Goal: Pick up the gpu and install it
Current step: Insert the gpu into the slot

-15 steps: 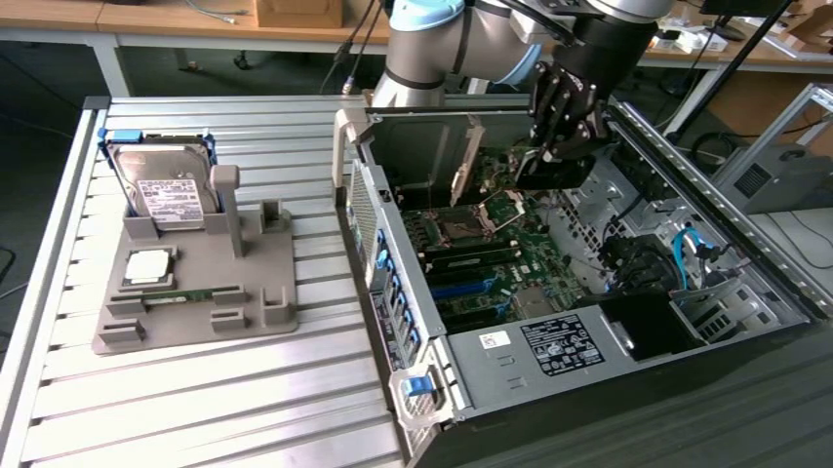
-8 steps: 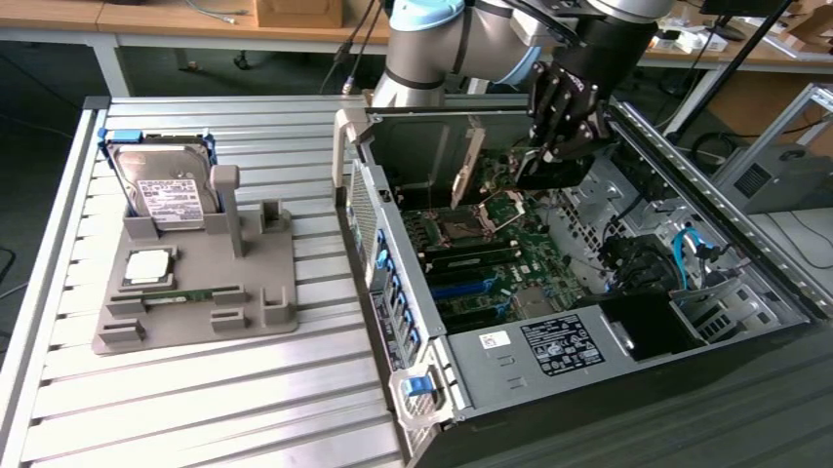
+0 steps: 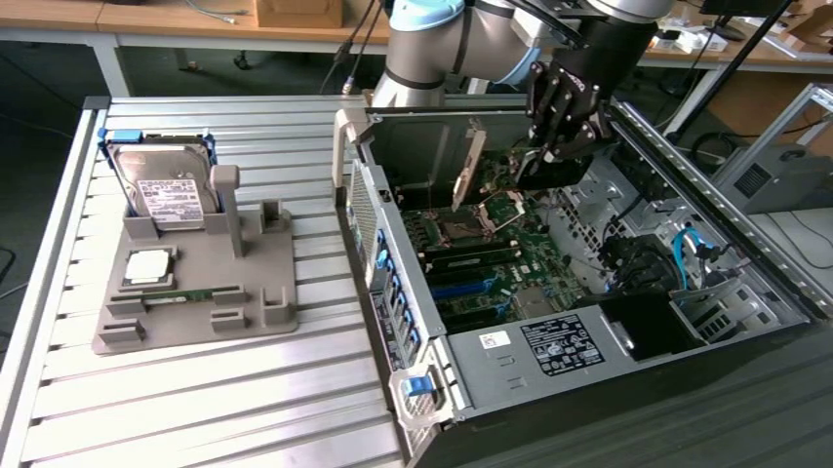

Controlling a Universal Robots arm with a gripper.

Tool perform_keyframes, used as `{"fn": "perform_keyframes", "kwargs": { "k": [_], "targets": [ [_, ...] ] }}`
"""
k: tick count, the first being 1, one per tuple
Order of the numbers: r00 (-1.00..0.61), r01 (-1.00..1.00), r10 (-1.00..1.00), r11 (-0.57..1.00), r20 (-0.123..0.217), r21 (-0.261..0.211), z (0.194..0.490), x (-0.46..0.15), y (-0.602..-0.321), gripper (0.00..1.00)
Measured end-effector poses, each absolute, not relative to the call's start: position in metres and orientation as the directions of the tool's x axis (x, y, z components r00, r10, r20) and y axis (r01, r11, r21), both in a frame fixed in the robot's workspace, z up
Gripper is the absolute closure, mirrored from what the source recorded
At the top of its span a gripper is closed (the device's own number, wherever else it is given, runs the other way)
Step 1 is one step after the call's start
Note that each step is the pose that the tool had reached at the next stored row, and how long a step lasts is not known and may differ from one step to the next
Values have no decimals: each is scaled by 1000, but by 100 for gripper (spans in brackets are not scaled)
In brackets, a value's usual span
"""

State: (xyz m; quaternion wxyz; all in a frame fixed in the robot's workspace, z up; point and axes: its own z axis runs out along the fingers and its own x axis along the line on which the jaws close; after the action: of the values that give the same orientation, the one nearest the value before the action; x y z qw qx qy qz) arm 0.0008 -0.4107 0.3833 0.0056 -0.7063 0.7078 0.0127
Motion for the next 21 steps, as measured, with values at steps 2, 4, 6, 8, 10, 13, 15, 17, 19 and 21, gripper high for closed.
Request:
{"fn": "perform_keyframes", "kwargs": {
  "k": [2,4,6,8,10,13,15,17,19,21],
  "targets": [
    [-2,-1000,-1000,2,-26,10,383,1,-411,73],
    [-2,-1000,-1000,2,-26,10,383,1,-411,73],
    [-2,-1000,-1000,2,-26,10,383,1,-411,73],
    [-2,-1000,-1000,2,-26,10,383,1,-412,73],
    [-2,-1000,-1000,2,-26,10,382,1,-413,73],
    [-2,-1000,-1000,2,-26,10,381,1,-413,73],
    [-2,-1000,-1000,2,-26,10,381,1,-413,73],
    [-2,-1000,-1000,2,-26,10,380,1,-414,73],
    [-2,-1000,-1000,2,-26,10,380,1,-414,73],
    [-2,-1000,-1000,2,-26,10,379,1,-414,73]
  ]
}}
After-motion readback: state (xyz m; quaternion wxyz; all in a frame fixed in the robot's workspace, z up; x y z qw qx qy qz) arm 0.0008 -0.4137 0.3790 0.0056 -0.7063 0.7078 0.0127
